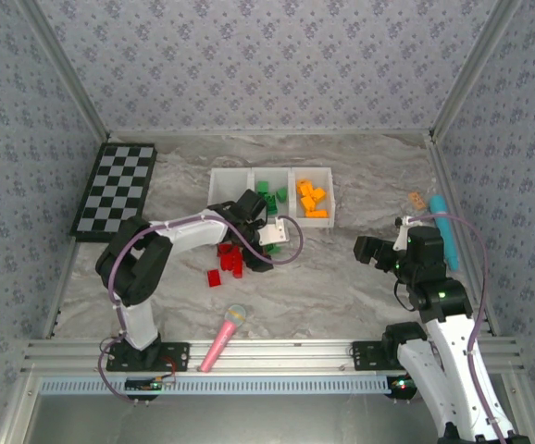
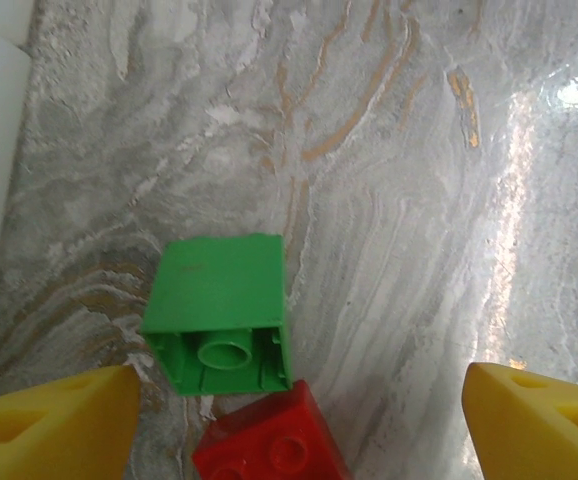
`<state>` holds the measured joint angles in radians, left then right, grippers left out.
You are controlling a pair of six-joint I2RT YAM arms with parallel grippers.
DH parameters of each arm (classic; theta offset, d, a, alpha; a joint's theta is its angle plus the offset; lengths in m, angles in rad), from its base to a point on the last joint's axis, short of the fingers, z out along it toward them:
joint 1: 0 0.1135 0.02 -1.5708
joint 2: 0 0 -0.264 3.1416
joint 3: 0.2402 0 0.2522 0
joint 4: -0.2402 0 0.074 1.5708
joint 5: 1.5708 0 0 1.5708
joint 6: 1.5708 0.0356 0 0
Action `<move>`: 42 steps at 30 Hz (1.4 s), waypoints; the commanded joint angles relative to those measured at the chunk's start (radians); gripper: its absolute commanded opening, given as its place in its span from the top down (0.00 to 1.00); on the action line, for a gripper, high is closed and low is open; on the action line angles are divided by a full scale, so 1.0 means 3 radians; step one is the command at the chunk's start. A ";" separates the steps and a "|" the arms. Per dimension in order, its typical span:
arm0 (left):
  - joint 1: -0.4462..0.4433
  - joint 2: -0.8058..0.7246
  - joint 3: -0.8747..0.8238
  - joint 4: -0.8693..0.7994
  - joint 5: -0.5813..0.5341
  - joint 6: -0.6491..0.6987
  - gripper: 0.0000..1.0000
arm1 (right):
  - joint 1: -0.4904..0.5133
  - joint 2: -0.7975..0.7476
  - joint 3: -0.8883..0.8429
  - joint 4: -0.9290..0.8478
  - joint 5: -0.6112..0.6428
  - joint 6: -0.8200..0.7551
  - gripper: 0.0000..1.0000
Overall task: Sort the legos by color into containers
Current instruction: Pick up the lego from the center of the table.
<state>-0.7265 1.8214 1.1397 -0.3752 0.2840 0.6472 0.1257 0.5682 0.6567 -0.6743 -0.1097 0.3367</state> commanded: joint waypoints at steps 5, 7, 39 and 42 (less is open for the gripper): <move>0.0009 0.0094 0.0154 0.0105 0.0018 0.0078 0.20 | -0.0020 -0.0028 -0.0031 0.0028 -0.0067 0.0054 0.01; 0.0009 0.0111 0.0166 0.0103 0.0010 0.0078 0.20 | -0.0020 -0.0031 -0.0032 0.0025 -0.0079 0.0052 0.00; -0.0029 0.0076 0.0241 0.0166 -0.0016 -0.0076 0.87 | -0.0010 -0.0017 -0.0047 0.0039 -0.0096 0.0074 0.00; -0.0048 -0.0177 0.0172 0.0282 -0.0108 -0.0200 0.87 | -0.0010 -0.0017 -0.0047 0.0034 -0.0085 0.0074 0.00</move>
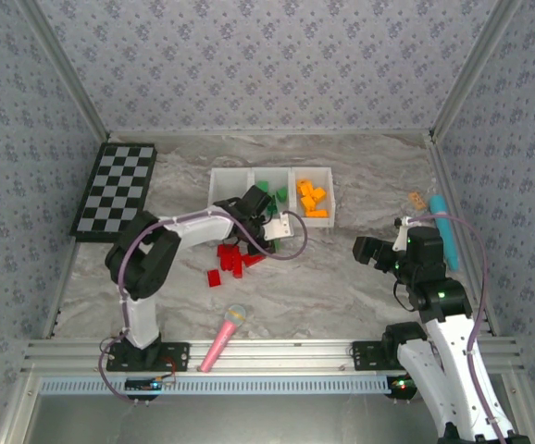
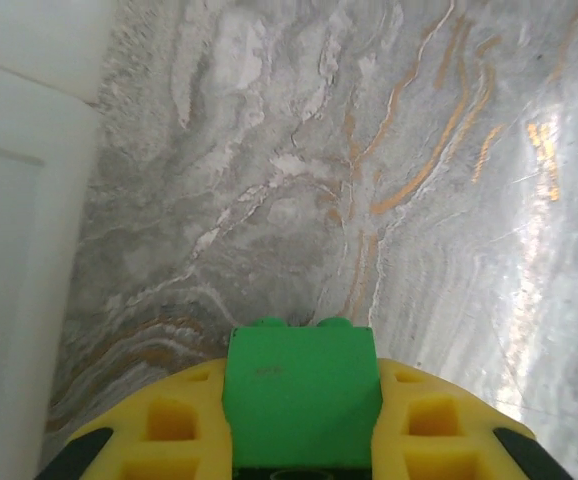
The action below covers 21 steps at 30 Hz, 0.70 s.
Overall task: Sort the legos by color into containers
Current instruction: Pick up the lego from the center of the table, then place the lego in the container.
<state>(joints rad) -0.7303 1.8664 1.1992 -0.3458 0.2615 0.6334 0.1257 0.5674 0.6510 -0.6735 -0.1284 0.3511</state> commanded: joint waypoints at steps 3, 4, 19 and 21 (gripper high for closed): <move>-0.0022 -0.0539 -0.0006 0.0323 -0.0250 -0.0376 0.87 | -0.0011 -0.0015 -0.0024 0.0025 -0.0017 0.0026 0.00; 0.0011 -0.0576 0.0043 0.0354 -0.0311 -0.0496 0.88 | -0.0012 -0.0015 -0.0025 0.0030 -0.0013 0.0023 0.00; 0.0420 0.0450 0.1737 -0.0123 -0.0708 -0.1287 0.87 | -0.0010 -0.0055 -0.0042 0.0051 -0.0040 0.0022 0.00; 0.0428 0.0591 0.1907 -0.0183 -0.0733 -0.1310 0.84 | -0.0013 -0.0065 -0.0039 0.0051 -0.0035 0.0020 0.01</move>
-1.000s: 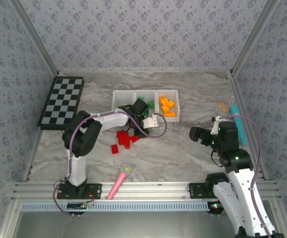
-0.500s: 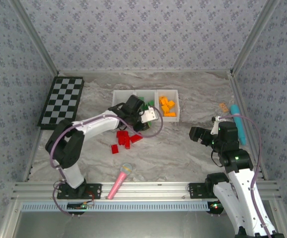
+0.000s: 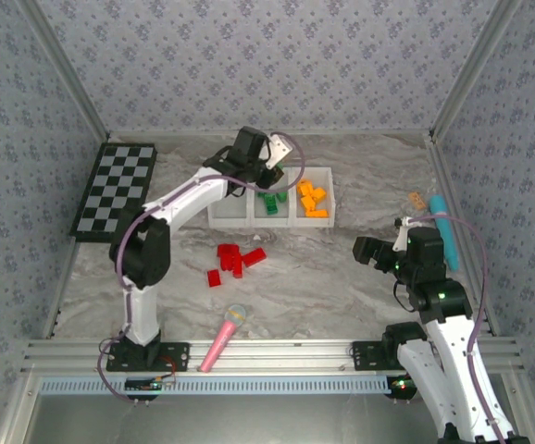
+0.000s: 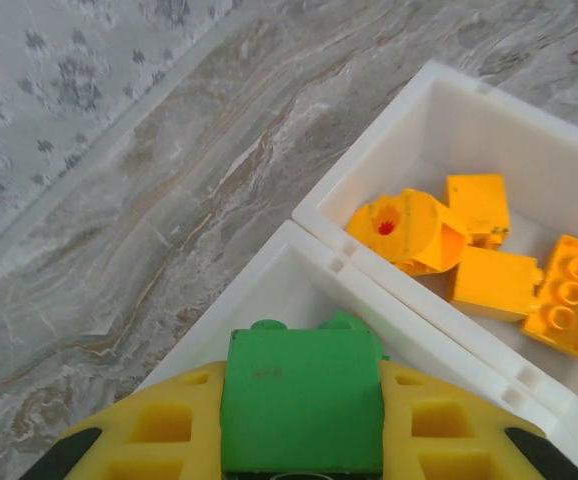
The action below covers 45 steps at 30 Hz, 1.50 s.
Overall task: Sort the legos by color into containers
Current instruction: Place the lego in the container, then pick up the lego from the middle-left of the table.
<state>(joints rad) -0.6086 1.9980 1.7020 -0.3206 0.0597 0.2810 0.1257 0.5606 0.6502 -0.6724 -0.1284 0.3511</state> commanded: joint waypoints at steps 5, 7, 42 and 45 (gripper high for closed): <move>0.0029 0.0393 0.0466 -0.0356 -0.0116 -0.0159 0.81 | -0.0016 -0.0043 -0.0040 0.0052 -0.0033 0.0020 0.01; 0.0032 0.0428 0.0471 -0.0348 -0.0089 -0.0154 0.79 | -0.0012 -0.0045 -0.0045 0.0058 -0.0041 0.0021 0.01; -0.0094 -0.2617 -0.2526 -0.0719 -0.1987 -0.3019 0.01 | -0.0035 0.0000 -0.0056 0.0104 -0.0076 0.0075 0.00; -0.0460 -0.3103 -0.2930 -0.1031 -0.2094 -0.3810 0.03 | -0.0035 0.0036 -0.0065 0.0133 -0.0079 0.0074 0.01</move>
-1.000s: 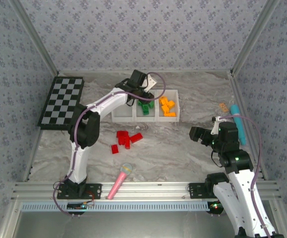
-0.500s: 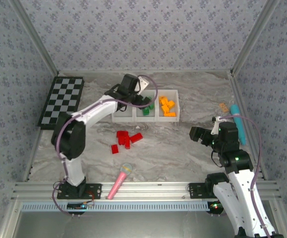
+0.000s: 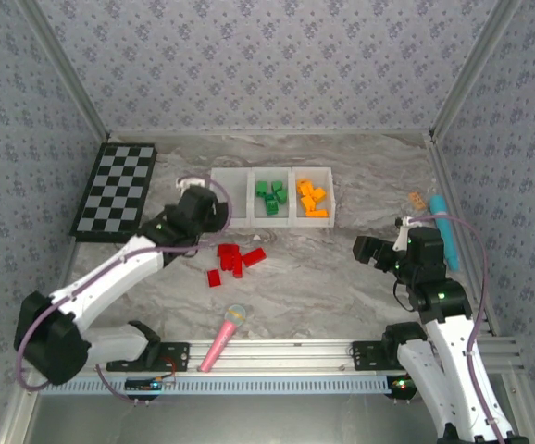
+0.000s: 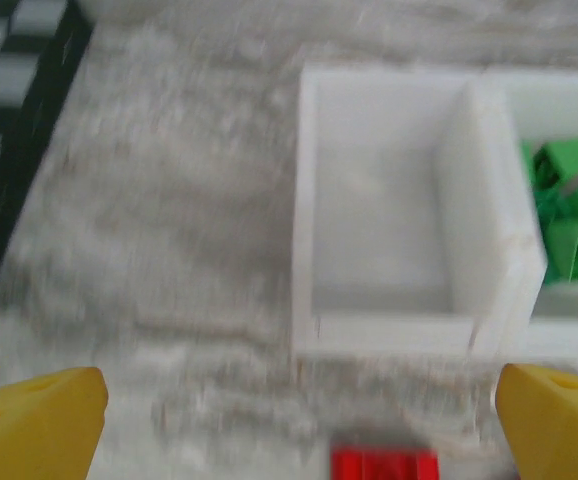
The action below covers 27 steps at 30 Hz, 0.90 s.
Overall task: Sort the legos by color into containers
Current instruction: Pick up the lego from the middle-left of the table.
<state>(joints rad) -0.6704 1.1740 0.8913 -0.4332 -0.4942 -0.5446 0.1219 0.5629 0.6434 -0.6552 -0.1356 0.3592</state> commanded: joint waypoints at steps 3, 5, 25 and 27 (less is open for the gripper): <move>-0.0649 -0.0771 -0.0570 -0.0969 -0.0374 -0.1810 0.08 | -0.0037 0.0112 -0.0043 0.0081 -0.0120 0.0055 0.01; -0.0825 -0.0854 -0.0637 -0.1227 -0.0348 -0.2097 0.10 | -0.0057 0.0190 -0.0028 0.0072 -0.0165 0.0055 0.00; -0.0966 0.0031 -0.0672 -0.0884 0.0329 -0.1741 0.12 | -0.0198 0.0292 -0.0038 0.0045 -0.0251 0.0048 0.00; -0.0966 0.0074 -0.0675 -0.0840 0.0406 -0.1690 0.12 | -0.0199 0.0292 -0.0042 0.0047 -0.0249 0.0047 0.00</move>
<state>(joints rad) -0.9520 1.1988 0.6987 -0.7441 -0.4236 -1.0992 0.0696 0.6609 0.6388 -0.6441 -0.1989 0.3698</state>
